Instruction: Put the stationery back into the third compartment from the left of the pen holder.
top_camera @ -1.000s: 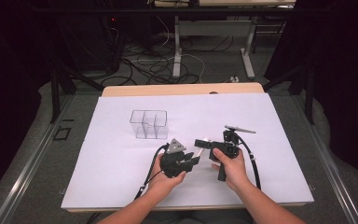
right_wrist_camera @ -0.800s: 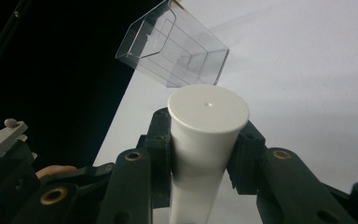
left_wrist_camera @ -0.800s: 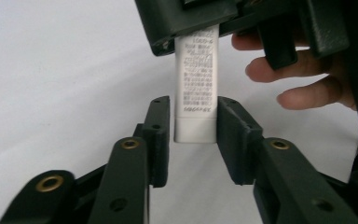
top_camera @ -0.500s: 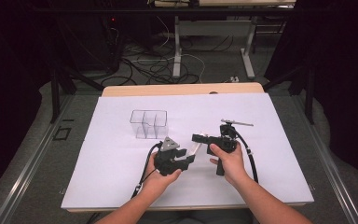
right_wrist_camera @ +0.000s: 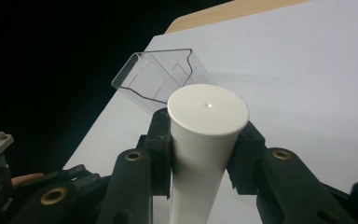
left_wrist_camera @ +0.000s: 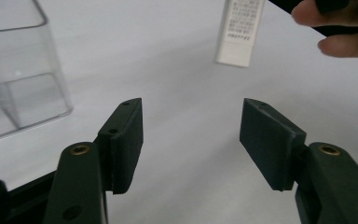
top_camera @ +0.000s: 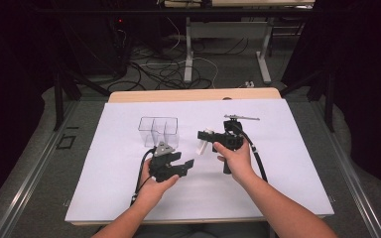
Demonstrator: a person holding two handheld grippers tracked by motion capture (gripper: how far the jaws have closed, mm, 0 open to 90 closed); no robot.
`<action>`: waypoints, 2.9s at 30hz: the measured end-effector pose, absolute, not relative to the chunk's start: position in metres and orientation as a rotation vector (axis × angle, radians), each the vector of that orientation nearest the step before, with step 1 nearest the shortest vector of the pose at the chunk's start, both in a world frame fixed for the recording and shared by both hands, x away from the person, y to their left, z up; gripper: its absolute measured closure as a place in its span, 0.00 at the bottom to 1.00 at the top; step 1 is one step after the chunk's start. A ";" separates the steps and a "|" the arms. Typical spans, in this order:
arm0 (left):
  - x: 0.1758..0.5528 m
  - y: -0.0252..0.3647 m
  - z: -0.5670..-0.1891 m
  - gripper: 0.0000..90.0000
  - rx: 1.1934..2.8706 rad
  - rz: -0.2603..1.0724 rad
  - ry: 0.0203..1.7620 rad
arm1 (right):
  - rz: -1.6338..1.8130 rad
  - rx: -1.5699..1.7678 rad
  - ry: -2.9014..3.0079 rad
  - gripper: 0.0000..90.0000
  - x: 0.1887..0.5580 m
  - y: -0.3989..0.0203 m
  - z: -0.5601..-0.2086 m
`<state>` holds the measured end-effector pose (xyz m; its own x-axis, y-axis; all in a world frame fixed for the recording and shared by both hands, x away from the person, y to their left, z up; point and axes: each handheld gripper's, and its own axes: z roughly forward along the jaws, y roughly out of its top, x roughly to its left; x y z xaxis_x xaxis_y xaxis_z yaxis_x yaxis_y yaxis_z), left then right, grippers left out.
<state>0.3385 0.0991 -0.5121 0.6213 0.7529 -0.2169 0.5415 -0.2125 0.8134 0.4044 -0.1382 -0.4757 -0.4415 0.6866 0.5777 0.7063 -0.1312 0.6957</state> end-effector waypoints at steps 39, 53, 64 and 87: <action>0.360 0.192 -0.517 0.05 1.785 0.504 1.286 | -1.759 -1.467 -2.508 0.73 0.445 -0.035 -0.423; 0.362 0.191 -0.526 0.00 1.762 0.467 1.304 | -1.703 -1.429 -2.653 0.73 0.459 -0.012 -0.438; 0.361 0.191 -0.527 0.00 1.763 0.472 1.288 | -1.655 -1.431 -2.723 0.73 0.465 -0.003 -0.452; 0.361 0.191 -0.526 0.00 1.764 0.460 1.291 | -1.604 -1.480 -2.759 0.73 0.471 0.002 -0.462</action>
<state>0.3609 0.1914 -0.5260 0.3920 0.8995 -0.1930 0.5751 -0.0758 0.8146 0.4706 0.0017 -0.4620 -0.5884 0.8044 0.0820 0.4694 0.2573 0.8447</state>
